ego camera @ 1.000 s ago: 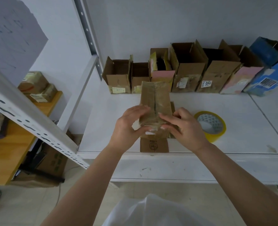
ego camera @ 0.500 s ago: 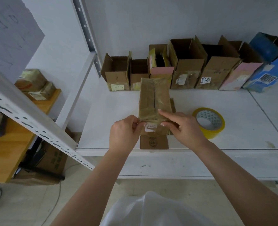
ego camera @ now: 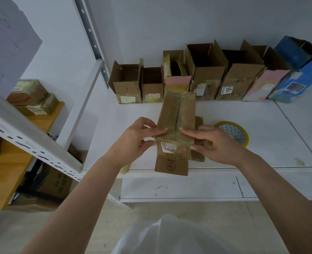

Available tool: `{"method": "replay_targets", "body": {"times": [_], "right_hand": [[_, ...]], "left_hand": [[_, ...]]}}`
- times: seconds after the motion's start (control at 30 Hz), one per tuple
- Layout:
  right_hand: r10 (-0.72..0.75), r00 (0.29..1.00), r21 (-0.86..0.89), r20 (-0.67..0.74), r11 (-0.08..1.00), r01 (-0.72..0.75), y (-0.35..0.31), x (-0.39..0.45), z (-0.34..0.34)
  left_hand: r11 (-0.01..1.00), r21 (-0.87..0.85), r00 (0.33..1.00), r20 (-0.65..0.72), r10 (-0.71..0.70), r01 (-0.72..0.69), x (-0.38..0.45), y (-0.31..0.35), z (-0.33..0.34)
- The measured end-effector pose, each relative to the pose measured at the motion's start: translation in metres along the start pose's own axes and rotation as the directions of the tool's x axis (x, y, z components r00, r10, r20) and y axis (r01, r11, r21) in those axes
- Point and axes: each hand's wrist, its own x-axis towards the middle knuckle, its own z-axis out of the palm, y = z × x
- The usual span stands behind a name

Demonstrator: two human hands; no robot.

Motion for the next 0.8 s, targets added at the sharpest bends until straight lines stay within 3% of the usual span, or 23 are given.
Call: {"method": "replay_targets", "body": {"times": [0.37,0.47,0.57,0.73,0.8], "right_hand": [[0.056,0.985,0.040,-0.166,0.998,-0.051,-0.004,-0.001,0.024],[0.046,0.991,-0.107,-0.128,0.992,-0.060,-0.006,-0.001,0.018],[-0.051,0.967,-0.304,-0.248,0.952,-0.028,-0.013,0.004,0.022],[-0.089,0.941,-0.389,-0.327,0.920,-0.048,-0.019,0.008,0.029],[-0.085,0.943,-0.439,-0.321,0.896,-0.069,-0.020,0.006,0.025]], "left_hand": [[0.974,-0.214,0.963,-0.240,-0.123,0.071,0.007,-0.003,0.030],[0.967,-0.248,0.975,-0.200,-0.101,0.050,0.007,-0.005,0.027],[0.967,-0.244,0.963,-0.239,-0.127,0.067,0.010,0.001,0.028],[0.977,-0.191,0.938,-0.309,-0.154,0.098,0.012,0.007,0.037],[0.992,-0.079,0.944,-0.308,-0.116,0.096,0.010,0.007,0.034]]}}
